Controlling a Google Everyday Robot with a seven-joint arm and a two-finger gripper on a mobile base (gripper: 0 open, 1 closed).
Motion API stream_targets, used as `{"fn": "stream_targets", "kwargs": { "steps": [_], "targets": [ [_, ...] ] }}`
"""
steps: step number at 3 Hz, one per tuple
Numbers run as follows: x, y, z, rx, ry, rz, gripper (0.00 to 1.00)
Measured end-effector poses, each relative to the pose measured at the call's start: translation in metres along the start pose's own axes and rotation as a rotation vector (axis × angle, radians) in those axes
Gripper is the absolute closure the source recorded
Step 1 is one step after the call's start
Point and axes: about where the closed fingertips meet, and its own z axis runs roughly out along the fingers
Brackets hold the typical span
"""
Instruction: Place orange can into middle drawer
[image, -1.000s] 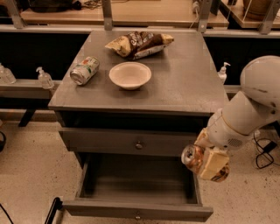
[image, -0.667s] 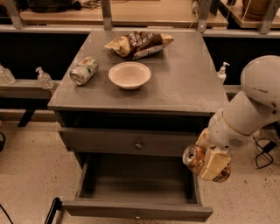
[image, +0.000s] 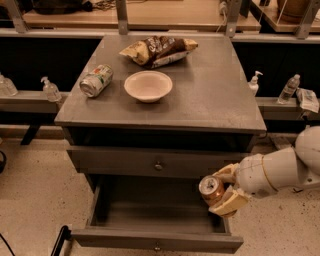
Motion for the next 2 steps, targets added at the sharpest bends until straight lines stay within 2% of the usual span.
{"fn": "stream_targets", "kwargs": {
  "steps": [1,2],
  "targets": [
    [0.002,0.001,-0.029,0.134,-0.171,-0.011,1.0],
    [0.024,0.013,-0.059,0.216,-0.174,-0.031,1.0]
  ]
}}
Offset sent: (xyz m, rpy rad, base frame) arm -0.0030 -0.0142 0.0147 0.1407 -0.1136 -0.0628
